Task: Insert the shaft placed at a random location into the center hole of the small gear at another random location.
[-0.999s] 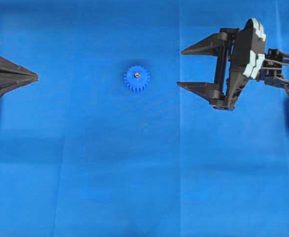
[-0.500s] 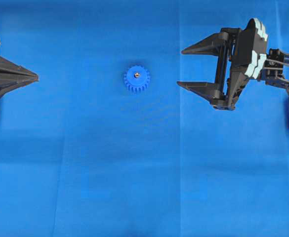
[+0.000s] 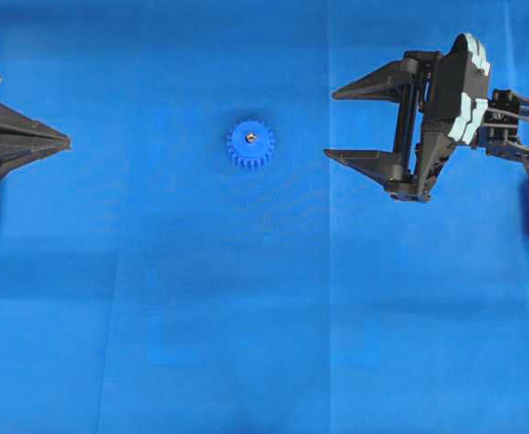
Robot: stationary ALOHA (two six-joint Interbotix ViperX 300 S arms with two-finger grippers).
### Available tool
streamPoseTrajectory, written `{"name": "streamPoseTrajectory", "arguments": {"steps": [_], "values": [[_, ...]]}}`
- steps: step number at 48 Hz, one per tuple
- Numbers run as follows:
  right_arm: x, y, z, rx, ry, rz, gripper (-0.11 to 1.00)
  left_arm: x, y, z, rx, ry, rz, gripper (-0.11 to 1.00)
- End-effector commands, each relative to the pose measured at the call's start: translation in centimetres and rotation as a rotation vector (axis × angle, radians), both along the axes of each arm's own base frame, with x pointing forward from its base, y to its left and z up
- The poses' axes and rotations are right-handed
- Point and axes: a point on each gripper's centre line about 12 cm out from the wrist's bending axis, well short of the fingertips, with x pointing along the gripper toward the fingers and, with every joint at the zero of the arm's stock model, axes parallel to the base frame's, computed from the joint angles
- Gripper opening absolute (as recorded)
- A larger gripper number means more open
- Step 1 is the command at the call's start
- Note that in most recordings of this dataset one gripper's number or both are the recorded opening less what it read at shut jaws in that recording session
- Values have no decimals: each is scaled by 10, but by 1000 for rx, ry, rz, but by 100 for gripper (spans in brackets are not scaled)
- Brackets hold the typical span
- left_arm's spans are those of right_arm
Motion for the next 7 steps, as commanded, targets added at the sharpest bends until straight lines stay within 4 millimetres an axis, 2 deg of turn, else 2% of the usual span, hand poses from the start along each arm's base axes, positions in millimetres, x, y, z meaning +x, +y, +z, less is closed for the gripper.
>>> {"name": "streamPoseTrajectory", "arguments": {"steps": [1, 7], "values": [[1, 1, 9, -4, -36, 1, 82, 1, 0, 4, 1, -11, 1, 0], [1, 0, 10, -4, -40, 0, 82, 1, 0, 4, 1, -12, 1, 0]]}}
